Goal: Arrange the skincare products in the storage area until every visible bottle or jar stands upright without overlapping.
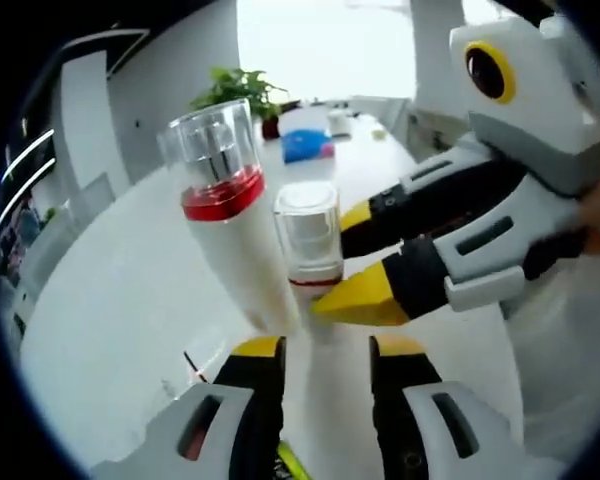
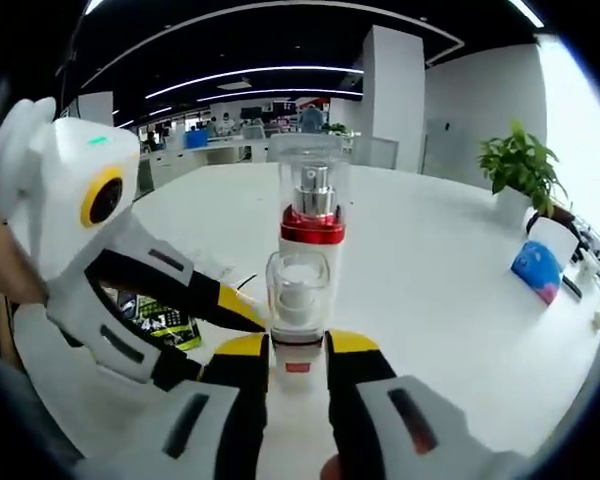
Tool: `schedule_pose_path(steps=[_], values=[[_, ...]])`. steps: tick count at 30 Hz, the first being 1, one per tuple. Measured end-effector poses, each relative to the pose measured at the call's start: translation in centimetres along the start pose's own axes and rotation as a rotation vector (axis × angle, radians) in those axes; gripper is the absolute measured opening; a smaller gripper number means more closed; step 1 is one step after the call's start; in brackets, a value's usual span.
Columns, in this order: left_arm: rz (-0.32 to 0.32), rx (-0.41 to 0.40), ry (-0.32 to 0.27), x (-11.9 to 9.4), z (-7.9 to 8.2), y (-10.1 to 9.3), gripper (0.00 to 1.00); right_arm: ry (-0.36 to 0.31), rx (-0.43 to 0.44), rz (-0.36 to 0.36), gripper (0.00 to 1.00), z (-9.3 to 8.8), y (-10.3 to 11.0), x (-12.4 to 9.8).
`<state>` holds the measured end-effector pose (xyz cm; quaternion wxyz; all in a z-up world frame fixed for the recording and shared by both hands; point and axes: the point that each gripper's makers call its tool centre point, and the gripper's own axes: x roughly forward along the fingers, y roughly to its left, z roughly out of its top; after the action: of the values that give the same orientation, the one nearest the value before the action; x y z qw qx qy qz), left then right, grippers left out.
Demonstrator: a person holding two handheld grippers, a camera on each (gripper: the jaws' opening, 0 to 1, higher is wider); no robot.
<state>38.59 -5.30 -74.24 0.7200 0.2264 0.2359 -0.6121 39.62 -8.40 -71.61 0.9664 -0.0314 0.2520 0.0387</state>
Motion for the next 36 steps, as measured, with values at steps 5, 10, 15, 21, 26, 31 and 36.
schedule_pose_path(steps=[5, 10, 15, 21, 26, 31, 36], values=[[0.041, -0.052, 0.008, -1.8, -0.7, 0.0, 0.38, 0.003, -0.012, 0.021, 0.29, 0.0, 0.4, -0.6], [0.078, -0.101, -0.003, -3.7, -0.8, -0.3, 0.43, 0.017, -0.017, 0.035, 0.34, -0.3, 0.8, -1.5], [0.113, -0.156, -0.021, -5.6, -1.0, -0.8, 0.49, 0.02, -0.011, 0.063, 0.41, -0.5, 1.3, -2.9], [0.155, -0.235, -0.021, -7.9, -1.9, -1.8, 0.58, 0.062, -0.017, 0.165, 0.58, -1.4, 2.5, -4.1], [0.201, -0.296, -0.017, -9.8, -2.9, -2.4, 0.69, 0.083, -0.011, 0.249, 0.66, -1.8, 3.6, -5.4], [0.235, -0.358, -0.021, -11.8, -3.6, -3.2, 0.75, 0.091, -0.008, 0.33, 0.74, -1.7, 4.9, -7.0], [0.279, -0.422, -0.043, -14.3, -4.3, -4.0, 0.8, 0.094, -0.012, 0.391, 0.81, -1.6, 5.7, -8.4]])
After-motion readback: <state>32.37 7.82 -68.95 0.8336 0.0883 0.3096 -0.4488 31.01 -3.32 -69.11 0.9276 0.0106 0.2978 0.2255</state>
